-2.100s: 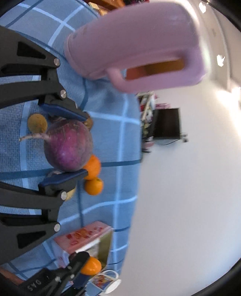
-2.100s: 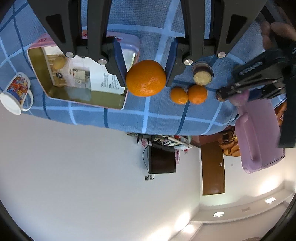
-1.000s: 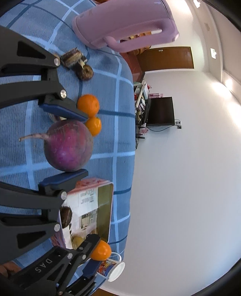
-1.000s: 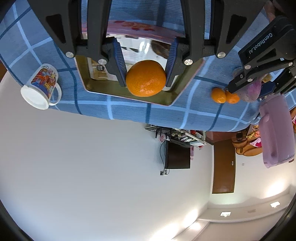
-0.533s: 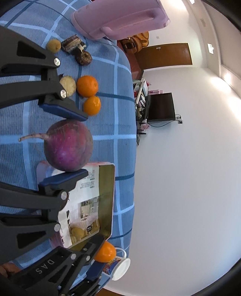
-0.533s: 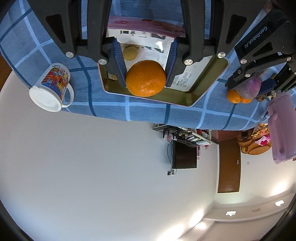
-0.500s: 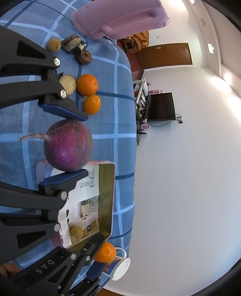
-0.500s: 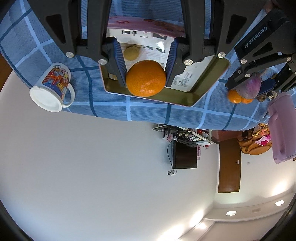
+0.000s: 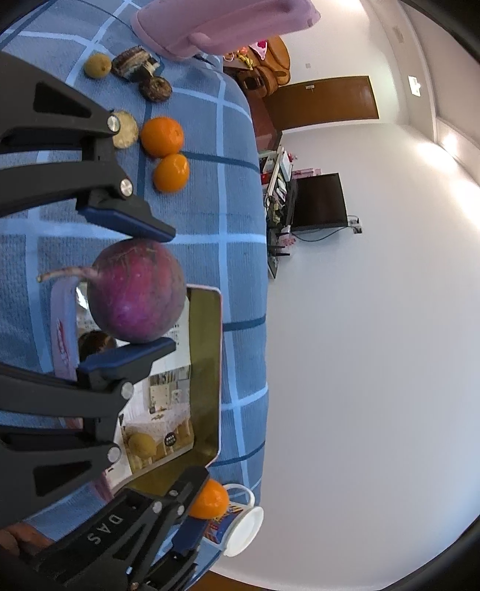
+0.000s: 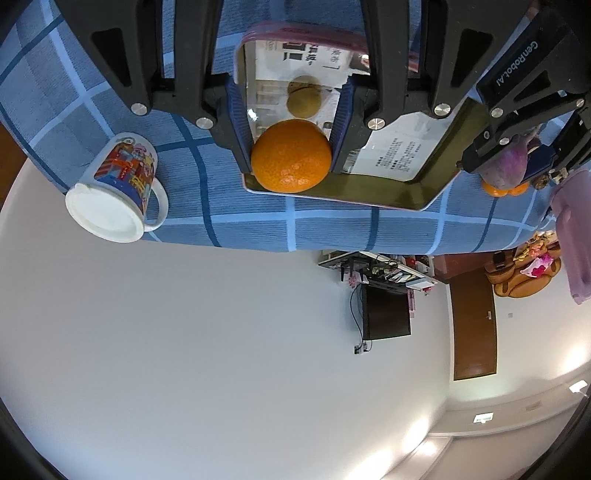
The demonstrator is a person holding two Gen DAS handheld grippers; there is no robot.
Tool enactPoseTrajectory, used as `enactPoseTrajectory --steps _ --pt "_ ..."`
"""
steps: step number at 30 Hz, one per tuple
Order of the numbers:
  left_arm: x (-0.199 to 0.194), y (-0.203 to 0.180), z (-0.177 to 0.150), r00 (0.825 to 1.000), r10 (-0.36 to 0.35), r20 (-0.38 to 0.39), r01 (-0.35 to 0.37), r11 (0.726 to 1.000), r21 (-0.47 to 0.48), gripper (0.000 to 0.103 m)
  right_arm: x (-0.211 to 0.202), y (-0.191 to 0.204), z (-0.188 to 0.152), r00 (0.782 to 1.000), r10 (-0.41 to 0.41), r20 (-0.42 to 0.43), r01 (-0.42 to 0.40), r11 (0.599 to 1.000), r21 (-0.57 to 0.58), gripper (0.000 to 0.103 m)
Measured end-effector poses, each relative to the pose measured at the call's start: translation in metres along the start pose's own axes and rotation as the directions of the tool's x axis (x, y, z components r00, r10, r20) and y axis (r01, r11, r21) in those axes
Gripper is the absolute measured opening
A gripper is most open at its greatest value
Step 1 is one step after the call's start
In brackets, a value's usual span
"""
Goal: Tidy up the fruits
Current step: 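Carry the radish with the left tool while the right tool carries the orange over the tin, then open the left tool releasing the radish into the tin while the right tool releases the orange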
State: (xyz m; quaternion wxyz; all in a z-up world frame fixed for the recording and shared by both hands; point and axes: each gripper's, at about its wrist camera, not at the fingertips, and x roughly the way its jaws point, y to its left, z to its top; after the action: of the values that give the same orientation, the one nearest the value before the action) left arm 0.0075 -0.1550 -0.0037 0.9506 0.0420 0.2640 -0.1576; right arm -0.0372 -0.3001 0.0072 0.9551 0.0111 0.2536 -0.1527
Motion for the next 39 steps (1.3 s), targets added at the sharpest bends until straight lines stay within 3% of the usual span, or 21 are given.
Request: enactPoseTrajectory --steps 6,9,13,18,39 --pt "0.008 -0.012 0.004 0.999 -0.036 -0.002 0.036 0.999 0.009 0.055 0.007 -0.007 0.0 1.0 0.013 -0.019 -0.013 1.0 0.017 0.043" --pt "0.013 -0.017 0.007 0.995 -0.097 0.001 0.097 0.995 0.012 0.055 0.008 -0.012 0.001 0.999 0.034 -0.019 -0.033 0.999 0.033 0.043" --pt "0.018 -0.013 0.01 0.979 -0.205 -0.008 0.205 0.979 -0.017 0.055 0.008 -0.02 0.002 0.996 0.084 -0.02 -0.083 0.995 0.054 0.043" --pt "0.03 -0.001 0.012 0.956 -0.29 -0.037 0.285 0.954 -0.094 0.055 0.017 -0.024 0.001 0.989 0.142 -0.051 -0.138 0.987 0.076 0.043" --pt "0.063 -0.023 0.015 0.975 -0.149 -0.168 0.141 0.988 -0.059 0.055 0.042 -0.013 0.0 0.977 0.16 -0.143 -0.149 0.985 0.083 0.043"
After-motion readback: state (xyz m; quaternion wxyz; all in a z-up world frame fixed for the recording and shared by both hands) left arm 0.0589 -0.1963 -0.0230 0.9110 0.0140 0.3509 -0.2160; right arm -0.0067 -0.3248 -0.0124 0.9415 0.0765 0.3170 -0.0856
